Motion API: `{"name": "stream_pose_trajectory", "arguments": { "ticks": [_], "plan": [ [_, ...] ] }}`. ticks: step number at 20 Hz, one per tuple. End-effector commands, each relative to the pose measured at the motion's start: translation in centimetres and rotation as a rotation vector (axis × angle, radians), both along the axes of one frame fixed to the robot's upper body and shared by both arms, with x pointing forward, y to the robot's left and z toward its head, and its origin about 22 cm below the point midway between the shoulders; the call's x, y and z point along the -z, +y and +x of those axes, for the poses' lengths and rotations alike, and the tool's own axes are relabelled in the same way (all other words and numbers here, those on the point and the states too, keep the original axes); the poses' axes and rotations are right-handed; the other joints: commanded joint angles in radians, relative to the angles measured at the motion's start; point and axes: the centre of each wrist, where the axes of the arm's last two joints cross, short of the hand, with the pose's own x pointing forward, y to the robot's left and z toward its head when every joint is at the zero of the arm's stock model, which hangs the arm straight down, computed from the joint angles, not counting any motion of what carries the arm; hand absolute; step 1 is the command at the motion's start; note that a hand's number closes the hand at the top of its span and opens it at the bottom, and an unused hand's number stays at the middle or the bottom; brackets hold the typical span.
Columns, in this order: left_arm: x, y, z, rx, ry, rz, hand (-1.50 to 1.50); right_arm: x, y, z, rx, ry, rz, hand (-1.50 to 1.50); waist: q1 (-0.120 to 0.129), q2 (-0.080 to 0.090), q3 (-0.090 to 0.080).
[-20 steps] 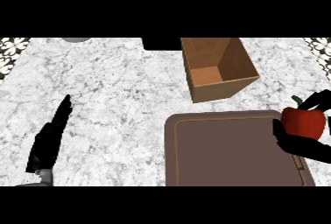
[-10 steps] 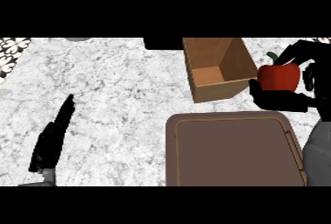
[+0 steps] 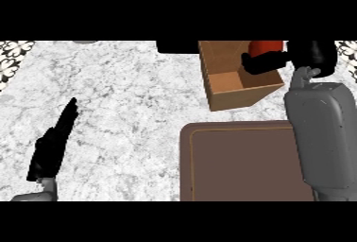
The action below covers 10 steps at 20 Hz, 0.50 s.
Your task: Pick the bell pepper from the tray and place it in the cardboard box
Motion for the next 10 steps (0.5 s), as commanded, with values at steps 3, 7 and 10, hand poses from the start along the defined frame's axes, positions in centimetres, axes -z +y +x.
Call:
{"name": "stream_pose_trajectory", "arguments": {
  "ticks": [3, 7, 10],
  "plan": [
    [0.8, 0.8, -0.1, -0.01, 0.009, 0.004, 0.0, 3.4, 3.4, 4.3, 0.006, 0.089, 0.0, 1.5, 0.004, 0.003, 0.0],
    [-0.2, 1.1, 0.9, -0.002, -0.013, -0.004, 0.0, 6.5, 0.9, 6.1, 0.027, 0.172, -0.004, 1.5, 0.004, 0.004, 0.0],
    [-0.7, -0.3, 0.4, 0.002, -0.003, 0.0, 0.0, 7.8, 3.0, 7.1, 0.074, 0.216, 0.078, -1.5, 0.012, 0.005, 0.001]
  ]
}}
